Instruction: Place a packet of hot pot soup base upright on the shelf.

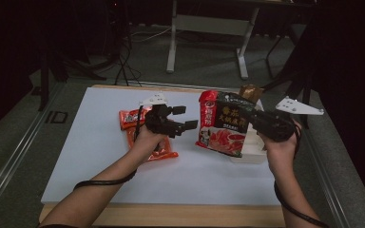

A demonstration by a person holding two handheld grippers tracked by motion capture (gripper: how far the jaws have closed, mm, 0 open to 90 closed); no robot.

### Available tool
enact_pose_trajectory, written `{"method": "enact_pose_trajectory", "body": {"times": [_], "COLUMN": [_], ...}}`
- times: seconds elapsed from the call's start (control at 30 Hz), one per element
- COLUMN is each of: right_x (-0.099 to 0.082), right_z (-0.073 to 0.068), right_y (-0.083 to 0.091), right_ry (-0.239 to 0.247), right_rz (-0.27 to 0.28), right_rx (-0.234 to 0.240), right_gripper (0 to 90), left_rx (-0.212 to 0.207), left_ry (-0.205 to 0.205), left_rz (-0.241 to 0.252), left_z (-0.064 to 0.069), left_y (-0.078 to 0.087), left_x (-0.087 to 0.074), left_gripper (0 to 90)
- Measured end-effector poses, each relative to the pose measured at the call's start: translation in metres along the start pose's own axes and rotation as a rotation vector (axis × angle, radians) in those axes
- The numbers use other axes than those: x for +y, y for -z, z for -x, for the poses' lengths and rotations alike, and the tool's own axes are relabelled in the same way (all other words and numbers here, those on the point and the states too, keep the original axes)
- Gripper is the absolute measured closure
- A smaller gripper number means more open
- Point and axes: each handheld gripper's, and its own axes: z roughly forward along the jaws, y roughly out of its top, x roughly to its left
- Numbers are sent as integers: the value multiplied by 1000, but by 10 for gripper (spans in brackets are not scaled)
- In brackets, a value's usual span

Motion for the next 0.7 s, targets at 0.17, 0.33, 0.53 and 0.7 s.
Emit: {"method": "enact_pose_trajectory", "body": {"times": [0.17,0.33,0.53,0.7], "right_x": [8,15,17,18], "right_z": [9,21,37,54], "right_y": [2,2,2,2], "right_ry": [-7,-11,-30,-47], "right_rz": [13,9,11,6], "right_rx": [-33,-69,-107,-142], "right_gripper": [777,776,776,775], "left_rx": [63,111,141,193], "left_ry": [-50,-52,-51,-61], "left_rz": [-24,-43,-28,-13], "left_z": [3,-3,-9,-10], "left_y": [15,37,65,90], "left_x": [-4,-8,-16,-27], "left_gripper": [11,11,11,11]}}
